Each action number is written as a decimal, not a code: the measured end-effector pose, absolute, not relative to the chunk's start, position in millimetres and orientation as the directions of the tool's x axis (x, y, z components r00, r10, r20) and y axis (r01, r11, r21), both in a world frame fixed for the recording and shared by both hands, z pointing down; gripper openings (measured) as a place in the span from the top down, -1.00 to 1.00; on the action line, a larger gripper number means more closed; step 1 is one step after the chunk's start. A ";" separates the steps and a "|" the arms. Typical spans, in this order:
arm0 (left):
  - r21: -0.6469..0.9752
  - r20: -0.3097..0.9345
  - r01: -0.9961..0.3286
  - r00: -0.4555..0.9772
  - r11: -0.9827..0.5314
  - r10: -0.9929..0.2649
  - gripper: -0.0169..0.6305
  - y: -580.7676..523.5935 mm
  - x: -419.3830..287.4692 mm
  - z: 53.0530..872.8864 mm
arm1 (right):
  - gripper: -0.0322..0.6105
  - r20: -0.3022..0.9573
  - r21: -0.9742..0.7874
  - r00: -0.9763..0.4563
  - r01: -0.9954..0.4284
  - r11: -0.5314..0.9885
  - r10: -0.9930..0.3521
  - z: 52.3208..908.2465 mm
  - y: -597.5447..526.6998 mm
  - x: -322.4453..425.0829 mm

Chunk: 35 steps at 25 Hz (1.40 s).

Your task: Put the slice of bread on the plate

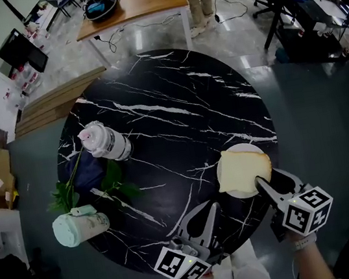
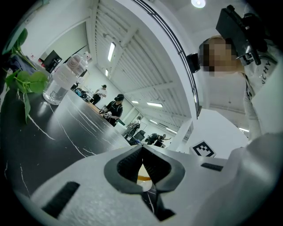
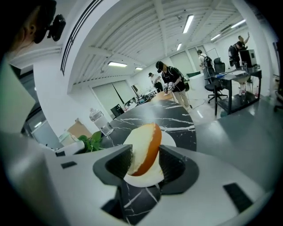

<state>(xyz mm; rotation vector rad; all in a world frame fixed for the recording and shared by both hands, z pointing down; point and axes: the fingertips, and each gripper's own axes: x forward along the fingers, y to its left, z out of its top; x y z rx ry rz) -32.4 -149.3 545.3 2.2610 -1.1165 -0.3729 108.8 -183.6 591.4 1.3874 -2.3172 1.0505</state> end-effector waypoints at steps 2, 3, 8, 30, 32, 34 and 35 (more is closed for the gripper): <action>0.613 0.004 -0.626 0.613 -0.482 -0.790 0.92 -148.6 -31.3 543.9 | 0.37 0.540 -0.437 -0.499 -0.854 0.281 -0.677 593.9 -183.0 112.3; 0.612 0.002 -0.624 0.615 -0.486 -0.788 0.92 -148.2 -30.4 543.2 | 0.35 0.540 -0.428 -0.489 -0.860 0.277 -0.685 594.8 -183.1 114.0; 0.609 0.000 -0.621 0.622 -0.494 -0.783 0.92 -147.0 -30.0 542.2 | 0.22 0.549 -0.323 -0.418 -0.905 0.277 -0.724 596.9 -187.5 121.6; 0.588 -0.016 -0.614 0.643 -0.527 -0.766 0.92 -143.2 -17.2 521.1 | 0.21 0.438 -0.276 -0.506 -0.862 0.424 -0.743 544.9 -169.3 98.7; 0.582 -0.019 -0.612 0.647 -0.535 -0.762 0.92 -142.8 -14.6 516.5 | 0.44 0.425 -0.293 -0.516 -0.856 0.426 -0.744 537.3 -164.8 97.7; 0.577 -0.022 -0.609 0.655 -0.544 -0.756 0.92 -141.7 -11.3 512.3 | 0.59 0.419 -0.301 -0.524 -0.850 0.431 -0.742 530.6 -159.6 96.4; 0.574 -0.023 -0.607 0.659 -0.550 -0.751 0.92 -141.1 -9.4 510.4 | 0.64 0.417 -0.306 -0.528 -0.848 0.433 -0.740 528.4 -156.7 95.9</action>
